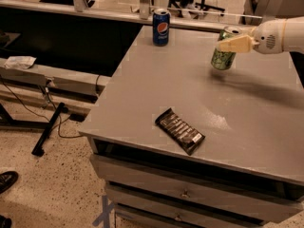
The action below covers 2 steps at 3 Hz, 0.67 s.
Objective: Move green can near rxbar chocolate
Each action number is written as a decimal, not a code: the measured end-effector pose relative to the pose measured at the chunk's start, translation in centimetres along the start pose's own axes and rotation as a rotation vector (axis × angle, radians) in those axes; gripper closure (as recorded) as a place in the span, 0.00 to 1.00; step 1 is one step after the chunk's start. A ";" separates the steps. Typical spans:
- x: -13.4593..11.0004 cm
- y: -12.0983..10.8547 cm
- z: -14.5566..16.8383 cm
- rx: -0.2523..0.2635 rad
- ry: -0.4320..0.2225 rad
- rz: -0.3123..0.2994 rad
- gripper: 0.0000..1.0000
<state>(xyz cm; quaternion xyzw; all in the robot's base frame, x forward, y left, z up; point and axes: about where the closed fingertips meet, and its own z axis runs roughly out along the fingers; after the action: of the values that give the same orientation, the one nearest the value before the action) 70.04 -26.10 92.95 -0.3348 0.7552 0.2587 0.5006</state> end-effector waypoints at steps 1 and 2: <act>-1.3 5.0 -0.7 -0.103 -0.045 -0.025 1.00; -1.3 5.0 -0.7 -0.104 -0.045 -0.025 1.00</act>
Offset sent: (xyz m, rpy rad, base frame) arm -0.0338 0.0238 0.0174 0.0393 -0.0225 0.0857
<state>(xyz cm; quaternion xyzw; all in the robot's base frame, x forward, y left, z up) 66.17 -23.06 94.72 -0.3639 0.7250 0.2986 0.5029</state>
